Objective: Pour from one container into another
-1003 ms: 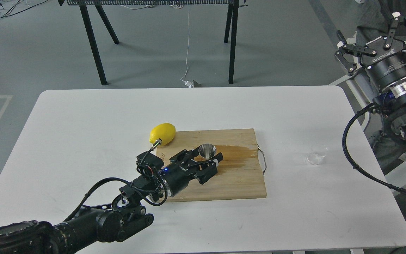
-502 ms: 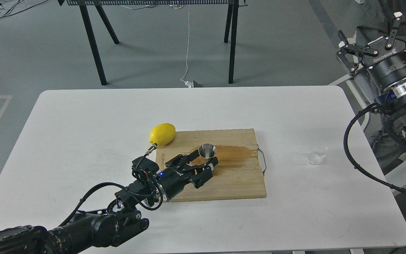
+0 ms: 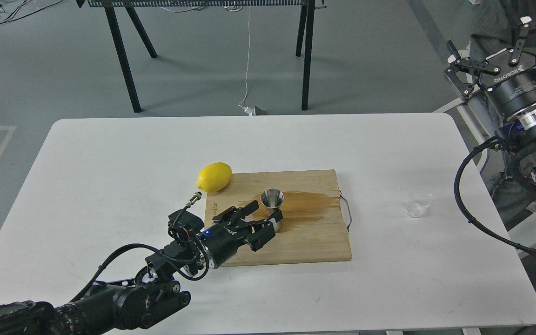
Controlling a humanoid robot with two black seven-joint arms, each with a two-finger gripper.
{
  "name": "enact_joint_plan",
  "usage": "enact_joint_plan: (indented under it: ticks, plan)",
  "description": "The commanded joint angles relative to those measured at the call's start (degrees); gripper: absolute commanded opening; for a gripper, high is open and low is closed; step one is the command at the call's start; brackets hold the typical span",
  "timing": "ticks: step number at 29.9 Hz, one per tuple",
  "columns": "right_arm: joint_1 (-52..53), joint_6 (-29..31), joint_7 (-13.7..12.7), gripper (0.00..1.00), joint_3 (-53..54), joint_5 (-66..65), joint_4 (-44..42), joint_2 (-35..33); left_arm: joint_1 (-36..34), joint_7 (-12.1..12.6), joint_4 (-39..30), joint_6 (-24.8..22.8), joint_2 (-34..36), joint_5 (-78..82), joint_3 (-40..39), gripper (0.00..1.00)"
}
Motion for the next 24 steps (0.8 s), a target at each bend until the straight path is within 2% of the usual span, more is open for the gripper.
enact_joint_plan:
  ticks: [1,14,20,24]
  plan:
    - [0.0,0.0,0.0,0.99,-0.1,0.0,0.0,0.0,0.6,0.0,-0.2,0.0,0.4,0.0,0.0,0.85]
    - [0.0,0.0,0.1,0.99,0.0,0.0,0.0,0.0,1.3,0.0,-3.4,0.0,5.4,-0.1,-0.9,0.85]
    - [-0.1,0.0,0.0,0.99,-0.1,0.0,0.0,0.0,3.1,0.0,-10.6,0.0,12.0,-0.8,-3.2,0.85]
    - [-0.1,0.0,0.1,0.99,-0.1,0.1,0.1,0.0,3.3,0.0,-18.1,0.0,18.7,-6.7,-3.6,0.85]
